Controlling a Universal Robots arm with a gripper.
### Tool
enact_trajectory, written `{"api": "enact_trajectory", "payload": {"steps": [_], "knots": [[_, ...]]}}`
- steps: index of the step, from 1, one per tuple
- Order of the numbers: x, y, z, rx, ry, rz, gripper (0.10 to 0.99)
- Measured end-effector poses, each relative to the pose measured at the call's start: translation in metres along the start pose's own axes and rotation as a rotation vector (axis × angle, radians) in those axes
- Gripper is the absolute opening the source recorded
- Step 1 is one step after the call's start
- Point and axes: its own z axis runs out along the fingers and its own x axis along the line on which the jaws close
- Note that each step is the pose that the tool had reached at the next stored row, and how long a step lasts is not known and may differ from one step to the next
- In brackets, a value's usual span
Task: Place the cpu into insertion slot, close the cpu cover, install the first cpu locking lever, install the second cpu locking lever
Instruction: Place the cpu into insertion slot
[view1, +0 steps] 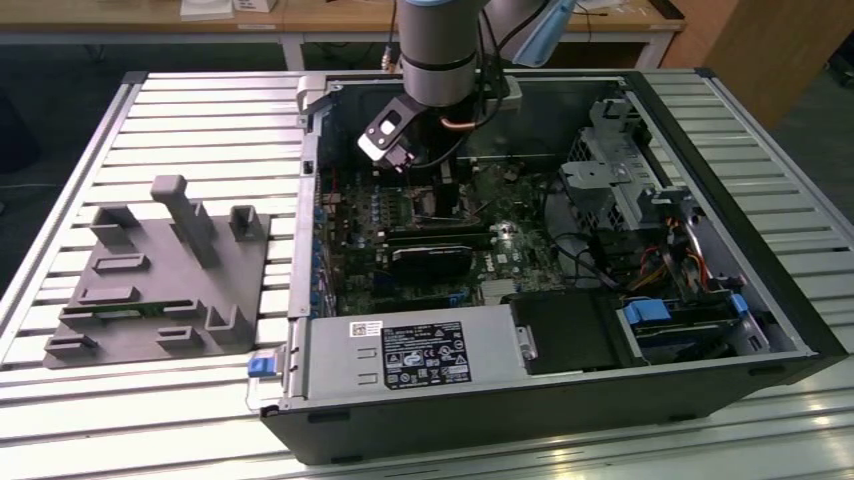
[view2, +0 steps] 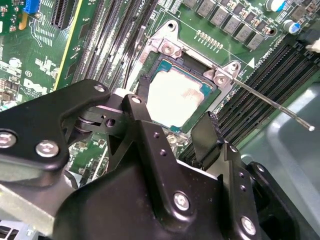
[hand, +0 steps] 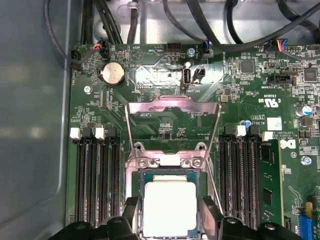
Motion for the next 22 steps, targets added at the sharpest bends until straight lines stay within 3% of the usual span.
{"api": "enact_trajectory", "payload": {"steps": [2, 3, 4, 6, 7, 11, 13, 15, 22], "knots": [[0.0000, 0.0000, -0.0001, 0.000, 0.0001, 0.000, 0.600], [0.0000, 0.0000, -0.0002, 0.000, 0.0000, 0.000, 0.533], [0.0000, 0.0000, -0.0002, 0.000, 0.0001, 0.000, 0.533], [0.0000, 0.0000, -0.0003, 0.000, 0.0000, 0.000, 0.412], [0.0000, 0.0000, -0.0004, 0.000, 0.0001, 0.000, 0.412], [0.0000, 0.0001, -0.0006, 0.000, 0.0001, 0.000, 0.180], [0.0000, 0.0001, -0.0007, 0.000, 0.0000, 0.000, 0.180], [0.0000, 0.0001, -0.0009, 0.000, 0.0000, 0.000, 0.106], [0.0000, 0.0002, -0.0023, 0.000, -0.0004, 0.000, 0.106]]}}
